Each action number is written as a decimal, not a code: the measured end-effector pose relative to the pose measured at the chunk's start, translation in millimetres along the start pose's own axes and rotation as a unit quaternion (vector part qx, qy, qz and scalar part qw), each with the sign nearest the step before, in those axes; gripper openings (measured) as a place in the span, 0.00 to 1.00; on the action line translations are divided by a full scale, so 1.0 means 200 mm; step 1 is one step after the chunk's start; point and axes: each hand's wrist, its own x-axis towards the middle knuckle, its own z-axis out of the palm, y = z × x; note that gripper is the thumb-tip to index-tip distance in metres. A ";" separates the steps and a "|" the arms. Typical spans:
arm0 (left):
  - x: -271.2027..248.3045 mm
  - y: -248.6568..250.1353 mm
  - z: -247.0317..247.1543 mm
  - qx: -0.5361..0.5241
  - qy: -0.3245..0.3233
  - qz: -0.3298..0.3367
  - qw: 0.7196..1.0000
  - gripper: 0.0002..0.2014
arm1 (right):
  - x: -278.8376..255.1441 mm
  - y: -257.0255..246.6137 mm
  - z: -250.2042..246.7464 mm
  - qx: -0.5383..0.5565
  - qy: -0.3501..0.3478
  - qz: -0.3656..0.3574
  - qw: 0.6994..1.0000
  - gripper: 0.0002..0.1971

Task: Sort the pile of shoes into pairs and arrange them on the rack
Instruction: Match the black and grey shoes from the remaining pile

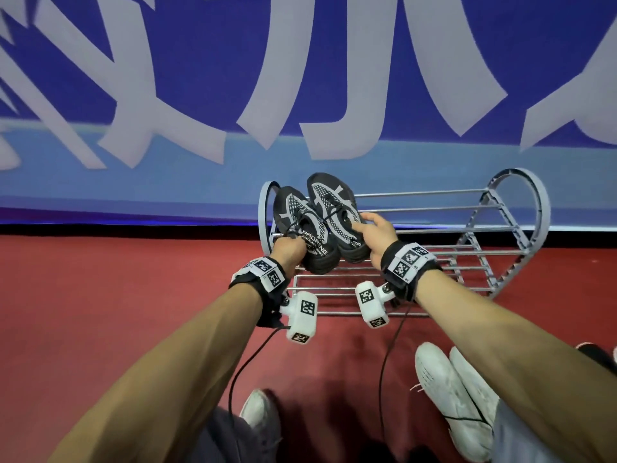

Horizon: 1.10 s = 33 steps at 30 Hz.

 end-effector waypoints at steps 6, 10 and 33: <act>-0.02 0.00 0.01 -0.030 -0.053 -0.037 0.997 0.16 | 0.02 0.12 0.10 0.032 -0.014 -0.009 0.999 0.09; 0.05 -0.05 -0.01 -0.036 -0.010 -0.007 0.999 0.24 | 0.04 0.15 0.11 -0.025 -0.034 0.006 0.999 0.09; 0.13 -0.03 -0.02 0.024 -0.026 -0.010 0.999 0.11 | 0.06 0.09 -0.03 -0.265 -0.029 -0.131 0.955 0.15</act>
